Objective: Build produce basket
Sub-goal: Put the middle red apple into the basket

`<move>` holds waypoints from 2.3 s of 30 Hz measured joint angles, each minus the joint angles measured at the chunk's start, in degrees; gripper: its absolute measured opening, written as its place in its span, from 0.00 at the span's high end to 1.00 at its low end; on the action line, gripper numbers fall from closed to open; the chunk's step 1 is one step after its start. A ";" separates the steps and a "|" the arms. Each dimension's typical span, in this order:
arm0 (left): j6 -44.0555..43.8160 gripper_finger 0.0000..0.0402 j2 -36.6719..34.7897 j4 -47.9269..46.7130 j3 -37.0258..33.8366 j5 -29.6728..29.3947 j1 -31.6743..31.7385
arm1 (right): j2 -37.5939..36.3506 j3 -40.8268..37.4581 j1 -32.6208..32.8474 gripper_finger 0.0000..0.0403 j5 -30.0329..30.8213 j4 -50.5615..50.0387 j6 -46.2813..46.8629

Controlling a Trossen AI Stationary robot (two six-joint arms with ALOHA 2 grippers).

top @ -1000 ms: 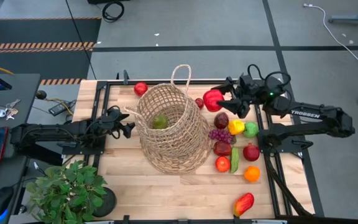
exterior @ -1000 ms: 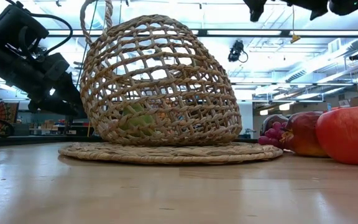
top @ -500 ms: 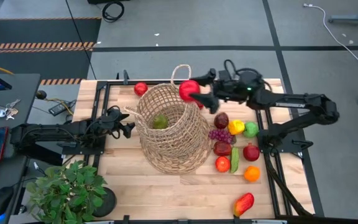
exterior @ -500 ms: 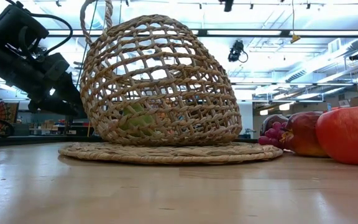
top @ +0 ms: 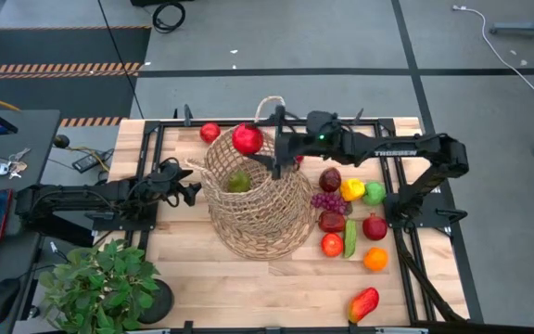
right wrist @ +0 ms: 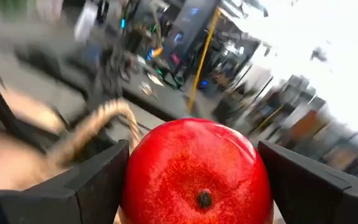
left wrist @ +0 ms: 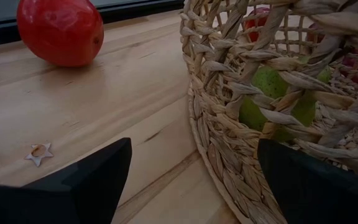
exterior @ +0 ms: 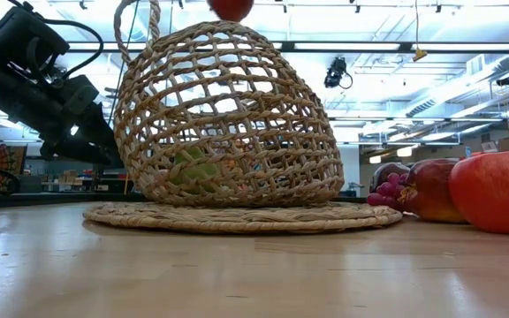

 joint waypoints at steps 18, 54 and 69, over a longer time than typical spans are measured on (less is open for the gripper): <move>-0.02 0.11 0.01 0.00 0.00 0.00 0.00 | 7.91 0.02 5.22 0.13 19.44 8.55 -59.16; -0.02 0.11 -0.01 0.00 0.00 0.02 -0.02 | 7.64 1.75 -6.82 0.13 -1.91 8.32 55.92; -0.02 0.11 -0.01 0.00 0.00 0.01 -0.01 | 7.75 13.83 -5.15 0.13 -2.05 -19.86 46.53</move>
